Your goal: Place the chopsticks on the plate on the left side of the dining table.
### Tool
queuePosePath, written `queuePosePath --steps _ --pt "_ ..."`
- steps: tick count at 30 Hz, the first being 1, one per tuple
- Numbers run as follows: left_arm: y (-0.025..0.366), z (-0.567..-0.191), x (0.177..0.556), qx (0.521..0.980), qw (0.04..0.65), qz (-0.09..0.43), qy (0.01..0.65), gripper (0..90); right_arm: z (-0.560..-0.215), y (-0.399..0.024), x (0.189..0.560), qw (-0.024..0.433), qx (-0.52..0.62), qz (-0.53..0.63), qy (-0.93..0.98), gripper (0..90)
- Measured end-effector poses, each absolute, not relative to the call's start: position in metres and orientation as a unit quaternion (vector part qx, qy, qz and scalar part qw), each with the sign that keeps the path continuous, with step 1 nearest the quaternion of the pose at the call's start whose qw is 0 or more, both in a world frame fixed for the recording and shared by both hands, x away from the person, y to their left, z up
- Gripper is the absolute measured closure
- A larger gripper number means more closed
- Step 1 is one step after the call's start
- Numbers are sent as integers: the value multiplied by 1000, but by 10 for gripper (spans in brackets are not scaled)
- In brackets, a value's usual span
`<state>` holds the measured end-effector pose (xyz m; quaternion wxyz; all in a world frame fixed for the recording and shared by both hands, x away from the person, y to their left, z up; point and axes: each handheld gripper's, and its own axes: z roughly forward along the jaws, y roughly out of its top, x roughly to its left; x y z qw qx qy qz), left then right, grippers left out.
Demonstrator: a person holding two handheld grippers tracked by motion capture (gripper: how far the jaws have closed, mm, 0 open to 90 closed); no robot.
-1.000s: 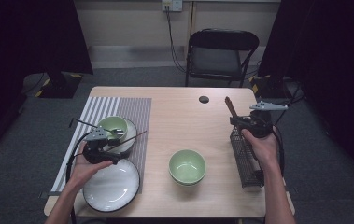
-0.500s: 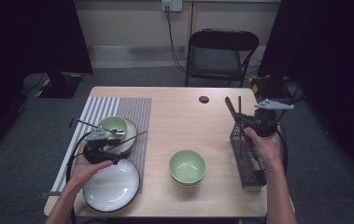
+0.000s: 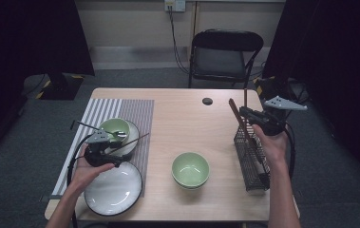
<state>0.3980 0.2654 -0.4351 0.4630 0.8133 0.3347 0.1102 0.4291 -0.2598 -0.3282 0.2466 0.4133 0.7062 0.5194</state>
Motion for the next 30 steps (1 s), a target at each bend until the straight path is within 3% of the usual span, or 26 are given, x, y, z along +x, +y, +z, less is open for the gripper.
queuePosePath --steps 30 --pt "266 -430 396 810 472 122 327 266 -280 -247 430 276 378 554 689 853"
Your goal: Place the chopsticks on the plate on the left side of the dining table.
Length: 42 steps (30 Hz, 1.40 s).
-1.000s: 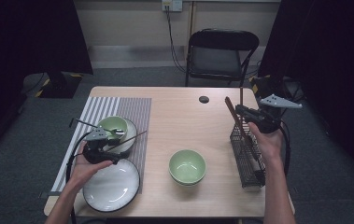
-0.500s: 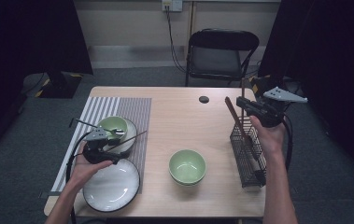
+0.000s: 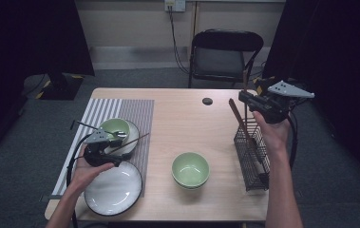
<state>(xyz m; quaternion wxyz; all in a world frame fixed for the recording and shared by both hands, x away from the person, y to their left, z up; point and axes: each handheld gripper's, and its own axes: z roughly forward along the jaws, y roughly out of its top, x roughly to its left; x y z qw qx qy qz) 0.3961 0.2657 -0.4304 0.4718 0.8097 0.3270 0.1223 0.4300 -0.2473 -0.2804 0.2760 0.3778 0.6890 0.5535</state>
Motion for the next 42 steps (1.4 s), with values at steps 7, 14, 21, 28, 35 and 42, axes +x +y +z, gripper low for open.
queuePosePath --steps 7,14,21,28,35,42 --pt "266 -430 396 805 477 125 332 271 -271 -243 429 275 369 563 686 854" --pt "265 -429 396 808 476 123 325 277 -263 -233 426 277 355 570 687 853" --pt "262 -426 396 806 481 121 322 283 -267 -216 430 263 345 573 696 854" --pt "255 -421 394 804 493 114 312 310 -280 -200 431 247 341 570 705 853" --pt "241 -413 399 807 499 110 297 304 -291 -186 432 232 335 565 717 853" --pt "228 -398 406 802 517 105 281 311 -290 -176 429 220 325 572 720 853"
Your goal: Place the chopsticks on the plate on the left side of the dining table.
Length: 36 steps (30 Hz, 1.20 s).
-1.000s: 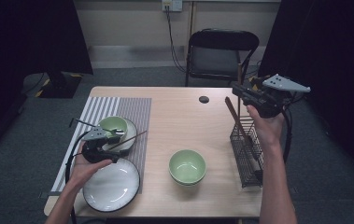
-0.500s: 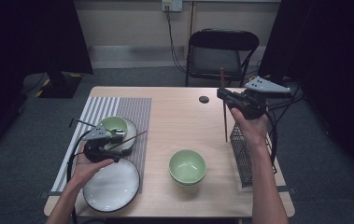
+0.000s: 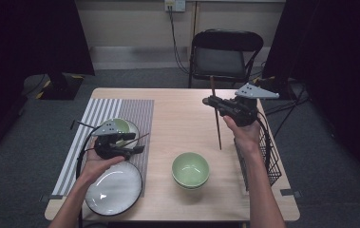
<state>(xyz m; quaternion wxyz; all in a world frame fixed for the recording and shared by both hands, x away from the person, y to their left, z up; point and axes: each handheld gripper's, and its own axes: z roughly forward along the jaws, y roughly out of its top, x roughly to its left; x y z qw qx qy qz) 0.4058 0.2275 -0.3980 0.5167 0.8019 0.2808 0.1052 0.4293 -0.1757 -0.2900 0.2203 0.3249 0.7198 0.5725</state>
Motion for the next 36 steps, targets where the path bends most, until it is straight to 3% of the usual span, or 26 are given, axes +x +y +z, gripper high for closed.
queuePosePath --steps 6,8,11,21,36 --pt "212 -392 406 803 525 97 264 308 -291 -163 430 203 313 581 723 853" --pt "208 -393 406 804 529 85 258 372 -293 -157 429 197 309 583 725 853" --pt "204 -395 404 808 523 92 257 338 -295 -148 430 189 302 587 727 853" --pt "209 -386 398 785 559 69 258 365 -295 -114 429 163 278 605 728 853" --pt "196 -371 388 785 567 88 234 393 -301 -64 426 123 240 617 739 853"
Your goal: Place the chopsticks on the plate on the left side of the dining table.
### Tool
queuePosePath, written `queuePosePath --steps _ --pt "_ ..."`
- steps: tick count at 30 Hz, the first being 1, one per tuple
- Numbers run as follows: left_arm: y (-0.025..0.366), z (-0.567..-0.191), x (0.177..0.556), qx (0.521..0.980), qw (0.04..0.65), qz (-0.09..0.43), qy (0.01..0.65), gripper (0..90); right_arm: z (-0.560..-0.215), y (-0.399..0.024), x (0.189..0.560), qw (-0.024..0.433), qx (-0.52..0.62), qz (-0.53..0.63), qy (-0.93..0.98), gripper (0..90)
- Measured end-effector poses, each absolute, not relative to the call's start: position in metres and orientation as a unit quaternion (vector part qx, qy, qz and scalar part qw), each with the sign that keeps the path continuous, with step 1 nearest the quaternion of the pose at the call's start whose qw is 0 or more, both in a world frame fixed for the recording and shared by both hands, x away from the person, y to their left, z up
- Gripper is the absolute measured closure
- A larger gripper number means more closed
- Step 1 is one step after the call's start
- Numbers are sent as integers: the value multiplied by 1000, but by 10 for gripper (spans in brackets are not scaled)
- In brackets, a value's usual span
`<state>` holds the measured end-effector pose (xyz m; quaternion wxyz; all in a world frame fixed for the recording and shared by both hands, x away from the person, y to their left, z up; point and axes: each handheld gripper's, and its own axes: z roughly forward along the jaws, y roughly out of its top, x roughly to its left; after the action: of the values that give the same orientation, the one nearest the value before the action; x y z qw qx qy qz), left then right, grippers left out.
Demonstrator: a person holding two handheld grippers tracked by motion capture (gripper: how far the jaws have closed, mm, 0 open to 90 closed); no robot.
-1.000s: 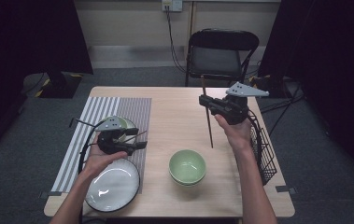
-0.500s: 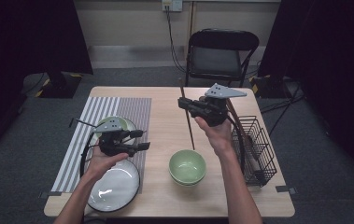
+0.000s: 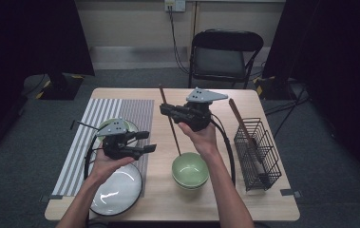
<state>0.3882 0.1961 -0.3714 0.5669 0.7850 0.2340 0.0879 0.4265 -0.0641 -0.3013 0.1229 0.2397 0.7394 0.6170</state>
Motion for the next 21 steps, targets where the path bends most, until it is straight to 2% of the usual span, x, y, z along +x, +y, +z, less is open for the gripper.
queuePosePath --steps 11,21 --pt "197 -370 387 771 585 77 240 381 -307 -24 418 99 208 613 755 853" --pt "203 -374 390 757 598 80 251 511 -313 -12 411 73 195 629 749 853"
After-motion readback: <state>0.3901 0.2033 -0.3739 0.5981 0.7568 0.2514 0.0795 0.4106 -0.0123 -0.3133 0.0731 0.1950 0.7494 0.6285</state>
